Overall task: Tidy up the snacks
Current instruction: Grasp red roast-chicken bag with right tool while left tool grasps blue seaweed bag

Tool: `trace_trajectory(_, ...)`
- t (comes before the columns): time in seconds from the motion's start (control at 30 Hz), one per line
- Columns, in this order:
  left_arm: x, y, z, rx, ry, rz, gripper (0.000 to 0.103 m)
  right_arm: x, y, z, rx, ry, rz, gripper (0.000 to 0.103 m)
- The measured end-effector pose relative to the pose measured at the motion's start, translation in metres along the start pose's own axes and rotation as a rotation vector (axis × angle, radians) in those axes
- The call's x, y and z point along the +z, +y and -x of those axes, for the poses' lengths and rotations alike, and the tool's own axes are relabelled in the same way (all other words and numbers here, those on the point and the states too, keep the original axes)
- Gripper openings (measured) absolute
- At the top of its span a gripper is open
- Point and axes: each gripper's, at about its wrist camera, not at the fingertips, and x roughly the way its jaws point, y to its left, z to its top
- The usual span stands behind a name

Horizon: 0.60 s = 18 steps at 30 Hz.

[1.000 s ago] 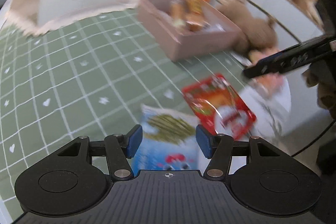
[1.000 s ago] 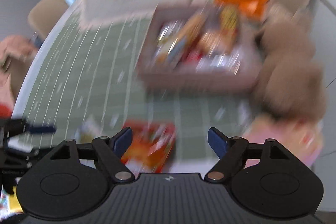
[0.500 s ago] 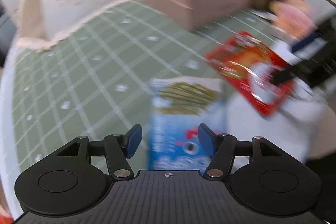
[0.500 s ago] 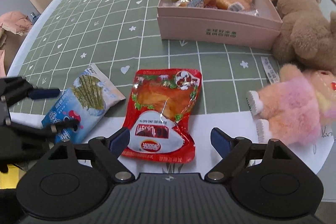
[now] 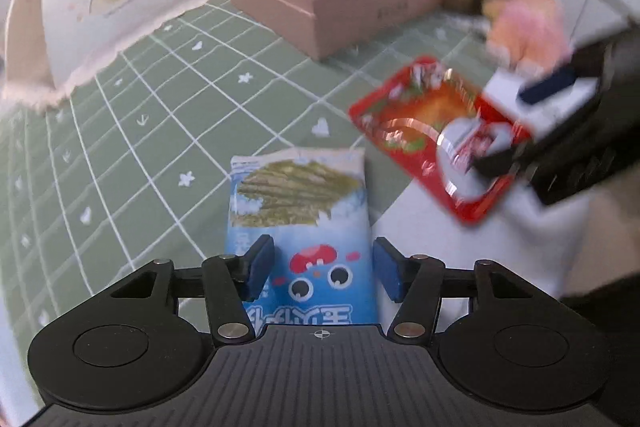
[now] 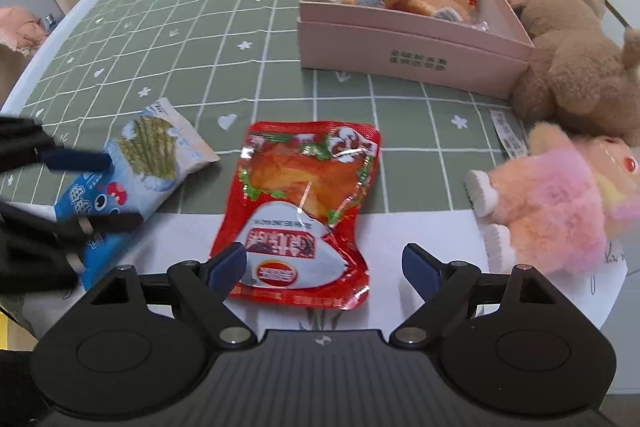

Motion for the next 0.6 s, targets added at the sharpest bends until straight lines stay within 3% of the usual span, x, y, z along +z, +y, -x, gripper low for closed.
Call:
trace_trajectory(0.07,0.002,0.0,-0.002,0.065,0.001,-0.023,0.064,-0.001,-0.003,0.001,-0.006,-0.006,-0.013,0.086)
trace_trajectory(0.23,0.006,0.028,-0.009,0.134,0.02,0.073,0.063,-0.003,-0.008,-0.002,-0.012,-0.006,-0.05,0.086)
trace_trajectory(0.3,0.005,0.034,-0.009,0.115,0.022,0.09,0.065,-0.004,-0.008,-0.004,-0.006,0.0,-0.061,0.086)
trace_trajectory(0.47,0.006,0.036,-0.01,0.024,0.022,0.104,0.088,-0.006,-0.009,-0.01,0.011,0.015,-0.077,0.089)
trace_trajectory(0.6,0.007,0.057,-0.008,-0.002,-0.014,0.248,0.083,-0.005,-0.009,-0.012,0.02,0.021,-0.076,0.092)
